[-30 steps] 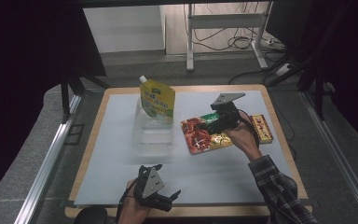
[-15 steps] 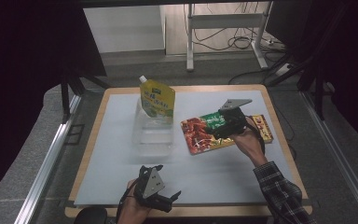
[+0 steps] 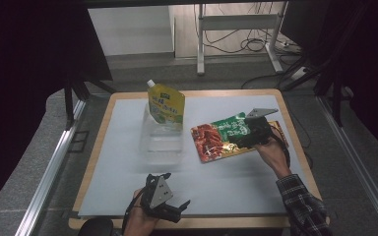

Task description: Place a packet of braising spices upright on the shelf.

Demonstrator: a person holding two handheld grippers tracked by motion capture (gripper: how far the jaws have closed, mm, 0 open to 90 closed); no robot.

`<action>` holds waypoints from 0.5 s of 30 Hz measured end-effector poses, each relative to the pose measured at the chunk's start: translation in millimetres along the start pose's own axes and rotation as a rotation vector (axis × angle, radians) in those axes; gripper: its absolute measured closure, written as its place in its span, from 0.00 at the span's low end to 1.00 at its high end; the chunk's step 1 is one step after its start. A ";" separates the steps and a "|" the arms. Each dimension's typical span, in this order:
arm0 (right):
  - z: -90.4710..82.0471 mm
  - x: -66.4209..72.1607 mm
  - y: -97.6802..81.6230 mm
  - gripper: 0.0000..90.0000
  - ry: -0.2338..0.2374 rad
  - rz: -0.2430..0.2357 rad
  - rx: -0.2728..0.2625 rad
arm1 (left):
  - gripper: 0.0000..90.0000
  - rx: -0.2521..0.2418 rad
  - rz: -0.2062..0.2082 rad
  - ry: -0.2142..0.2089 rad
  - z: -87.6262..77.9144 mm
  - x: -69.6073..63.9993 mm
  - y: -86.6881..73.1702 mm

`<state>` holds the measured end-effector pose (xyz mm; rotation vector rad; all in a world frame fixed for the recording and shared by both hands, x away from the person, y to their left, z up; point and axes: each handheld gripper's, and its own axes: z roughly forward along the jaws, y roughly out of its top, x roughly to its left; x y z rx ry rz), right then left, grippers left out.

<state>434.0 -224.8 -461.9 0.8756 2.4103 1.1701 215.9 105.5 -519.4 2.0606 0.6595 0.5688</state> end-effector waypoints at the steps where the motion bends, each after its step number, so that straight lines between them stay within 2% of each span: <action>1: -0.3 -1.5 -1.8 0.00 -0.004 0.002 0.002 | 0.00 0.000 0.000 0.001 -0.2 0.4 -0.1; 9: -3.2 -13.5 -17.7 0.00 -0.049 0.027 0.028 | 0.00 -0.007 -0.008 0.004 0.0 1.2 -0.5; 15: -1.6 -24.2 -32.3 0.00 -0.073 0.059 0.062 | 0.00 0.007 0.008 0.003 0.8 0.8 -0.4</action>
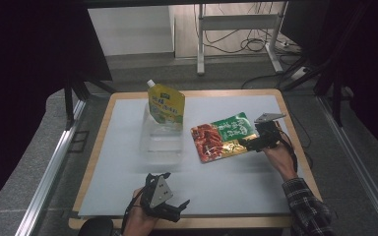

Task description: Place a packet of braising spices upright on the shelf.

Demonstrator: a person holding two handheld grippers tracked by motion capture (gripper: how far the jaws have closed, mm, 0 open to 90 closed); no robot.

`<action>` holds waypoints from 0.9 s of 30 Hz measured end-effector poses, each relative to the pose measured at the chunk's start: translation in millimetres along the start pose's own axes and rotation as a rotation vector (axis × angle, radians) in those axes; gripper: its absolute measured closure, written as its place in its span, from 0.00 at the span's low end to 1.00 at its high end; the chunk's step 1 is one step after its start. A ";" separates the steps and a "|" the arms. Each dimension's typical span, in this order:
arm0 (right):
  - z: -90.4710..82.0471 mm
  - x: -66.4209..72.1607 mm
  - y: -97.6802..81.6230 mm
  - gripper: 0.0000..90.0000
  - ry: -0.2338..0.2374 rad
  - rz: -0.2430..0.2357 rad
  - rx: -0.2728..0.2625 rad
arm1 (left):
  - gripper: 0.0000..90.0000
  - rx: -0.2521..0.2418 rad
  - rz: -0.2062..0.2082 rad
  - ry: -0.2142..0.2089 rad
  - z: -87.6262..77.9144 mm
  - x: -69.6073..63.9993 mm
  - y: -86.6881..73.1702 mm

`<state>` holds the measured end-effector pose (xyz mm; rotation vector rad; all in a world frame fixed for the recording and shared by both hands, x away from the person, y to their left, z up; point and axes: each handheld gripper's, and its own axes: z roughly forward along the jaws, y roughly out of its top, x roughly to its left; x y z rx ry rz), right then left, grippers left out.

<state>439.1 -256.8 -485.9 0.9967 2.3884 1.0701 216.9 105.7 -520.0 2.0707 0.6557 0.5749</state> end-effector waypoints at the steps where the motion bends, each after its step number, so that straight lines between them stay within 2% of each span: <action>1: 1.2 -1.6 -2.1 0.00 -0.001 0.006 0.005 | 0.00 -0.006 -0.005 0.000 0.4 -0.5 0.0; 12: 17.0 -17.1 -21.5 0.00 0.010 0.074 0.076 | 0.00 0.004 0.007 -0.004 0.9 -0.6 0.1; 22: 24.1 -19.0 -26.7 0.00 0.043 0.124 0.117 | 0.00 0.006 0.013 -0.007 1.6 -1.7 0.2; 25: 24.7 -18.9 -26.9 0.00 0.043 0.127 0.118 | 0.00 -0.001 0.006 -0.008 2.0 -2.3 0.2; 27: 24.8 -18.9 -26.8 0.00 0.061 0.133 0.112 | 0.00 0.007 0.015 -0.008 1.7 -1.8 0.3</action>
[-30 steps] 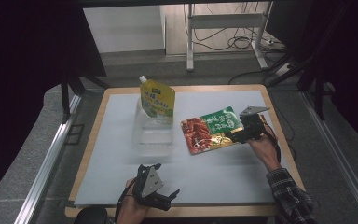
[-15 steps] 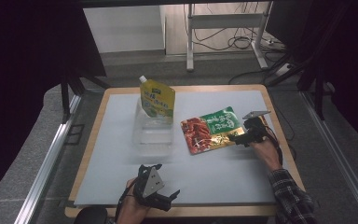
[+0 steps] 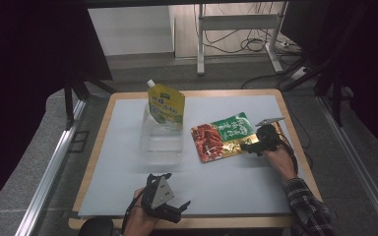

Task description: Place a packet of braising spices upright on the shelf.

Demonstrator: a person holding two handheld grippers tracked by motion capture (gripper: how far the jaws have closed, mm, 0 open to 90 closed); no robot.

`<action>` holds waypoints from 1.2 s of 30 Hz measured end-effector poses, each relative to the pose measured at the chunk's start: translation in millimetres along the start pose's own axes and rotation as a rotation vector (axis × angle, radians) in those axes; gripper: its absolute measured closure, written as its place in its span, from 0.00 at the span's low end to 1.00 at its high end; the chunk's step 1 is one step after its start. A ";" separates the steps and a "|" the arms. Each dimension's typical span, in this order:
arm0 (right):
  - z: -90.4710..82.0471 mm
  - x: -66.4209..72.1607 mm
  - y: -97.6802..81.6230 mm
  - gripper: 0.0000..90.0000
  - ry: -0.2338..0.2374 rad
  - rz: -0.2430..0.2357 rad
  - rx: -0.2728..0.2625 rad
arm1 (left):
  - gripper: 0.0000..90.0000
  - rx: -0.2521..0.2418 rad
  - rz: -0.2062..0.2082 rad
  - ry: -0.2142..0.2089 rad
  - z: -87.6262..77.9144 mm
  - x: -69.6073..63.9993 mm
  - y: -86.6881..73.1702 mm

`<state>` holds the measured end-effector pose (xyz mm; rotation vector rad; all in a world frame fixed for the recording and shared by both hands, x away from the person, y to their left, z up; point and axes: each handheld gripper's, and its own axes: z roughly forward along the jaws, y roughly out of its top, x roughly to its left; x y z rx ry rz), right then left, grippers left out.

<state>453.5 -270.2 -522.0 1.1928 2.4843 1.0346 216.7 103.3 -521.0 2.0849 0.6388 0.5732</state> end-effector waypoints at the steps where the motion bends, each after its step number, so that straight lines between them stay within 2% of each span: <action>1: 0.2 0.2 0.0 0.00 0.002 0.001 -0.002 | 0.00 0.001 0.000 -0.001 0.0 0.0 0.0; 9: -0.6 -0.4 0.3 0.00 0.024 0.020 -0.006 | 0.00 0.001 0.001 -0.002 0.2 -0.1 0.1; 13: -0.6 0.7 1.7 0.01 0.097 0.063 -0.018 | 0.00 -0.002 -0.002 -0.004 1.1 -0.9 0.1; 20: 1.0 9.5 5.8 0.02 0.085 0.032 -0.006 | 0.00 -0.001 0.002 -0.005 1.2 -1.4 0.2; 24: 1.4 11.3 8.7 0.02 0.091 0.057 0.008 | 0.00 0.016 0.021 -0.006 2.3 -2.4 0.3; 28: 3.5 12.2 11.7 0.04 0.072 0.098 0.040 | 0.00 0.015 0.025 -0.003 2.6 -3.2 0.5; 30: 3.1 12.5 12.4 0.13 0.059 0.096 0.039 | 0.00 0.013 0.025 -0.001 2.4 -2.9 0.5; 32: 1.6 11.9 13.4 0.28 0.035 0.094 0.043 | 0.00 0.011 0.024 0.000 2.1 -2.7 0.6; 36: -2.9 12.4 15.7 0.54 0.042 0.100 0.016 | 0.00 0.013 0.026 0.001 2.4 -2.8 0.6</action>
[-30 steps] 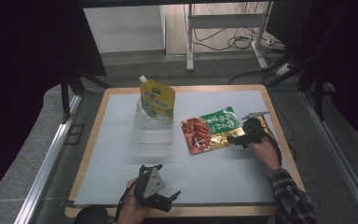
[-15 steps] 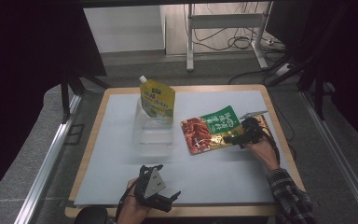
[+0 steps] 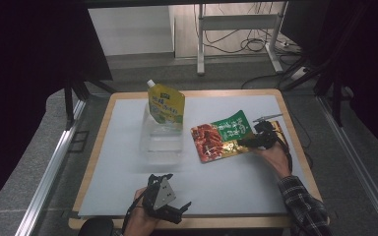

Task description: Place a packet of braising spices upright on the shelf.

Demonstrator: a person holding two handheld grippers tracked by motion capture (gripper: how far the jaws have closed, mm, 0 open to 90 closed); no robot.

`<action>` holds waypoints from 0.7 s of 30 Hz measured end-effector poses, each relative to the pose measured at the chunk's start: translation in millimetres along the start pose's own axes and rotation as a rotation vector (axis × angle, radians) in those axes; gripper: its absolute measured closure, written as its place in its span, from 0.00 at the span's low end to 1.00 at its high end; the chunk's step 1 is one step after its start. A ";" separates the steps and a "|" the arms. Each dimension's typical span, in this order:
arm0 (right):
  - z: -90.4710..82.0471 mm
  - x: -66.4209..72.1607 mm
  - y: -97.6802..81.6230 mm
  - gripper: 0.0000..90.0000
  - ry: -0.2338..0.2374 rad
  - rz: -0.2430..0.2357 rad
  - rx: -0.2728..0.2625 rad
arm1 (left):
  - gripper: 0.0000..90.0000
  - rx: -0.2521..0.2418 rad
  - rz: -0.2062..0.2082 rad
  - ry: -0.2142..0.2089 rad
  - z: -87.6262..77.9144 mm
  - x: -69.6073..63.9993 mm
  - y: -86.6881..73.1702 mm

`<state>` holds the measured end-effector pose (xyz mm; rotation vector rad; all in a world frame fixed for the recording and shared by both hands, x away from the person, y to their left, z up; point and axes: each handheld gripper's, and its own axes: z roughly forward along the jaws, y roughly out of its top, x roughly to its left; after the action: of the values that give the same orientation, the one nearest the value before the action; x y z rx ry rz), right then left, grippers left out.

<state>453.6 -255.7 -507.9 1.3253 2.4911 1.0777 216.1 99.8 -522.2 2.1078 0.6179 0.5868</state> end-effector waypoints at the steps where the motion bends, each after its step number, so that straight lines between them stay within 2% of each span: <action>1: -1.0 1.0 0.5 0.59 -0.005 -0.010 -0.010 | 0.00 0.000 0.000 0.000 0.1 -0.1 0.0; 4: -3.5 2.9 2.7 0.69 -0.025 -0.012 -0.027 | 0.00 0.000 0.001 0.001 -0.1 -0.3 0.1; 8: -5.3 0.4 3.6 0.74 -0.014 0.014 -0.043 | 0.00 0.001 0.002 0.001 0.1 -0.2 0.0; 13: -7.3 -1.0 4.3 0.91 -0.030 0.027 -0.049 | 0.00 0.002 0.003 0.002 0.3 -0.4 0.0; 16: -7.2 0.3 4.0 0.98 -0.047 0.009 -0.047 | 0.00 0.001 0.003 0.002 0.3 -0.5 0.0; 21: -8.7 5.4 4.9 0.99 -0.077 -0.031 -0.050 | 0.00 0.004 0.006 0.004 0.5 -0.8 0.1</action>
<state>450.1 -254.4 -497.2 1.2850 2.4051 1.0548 215.7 99.0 -522.6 2.1130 0.6158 0.5940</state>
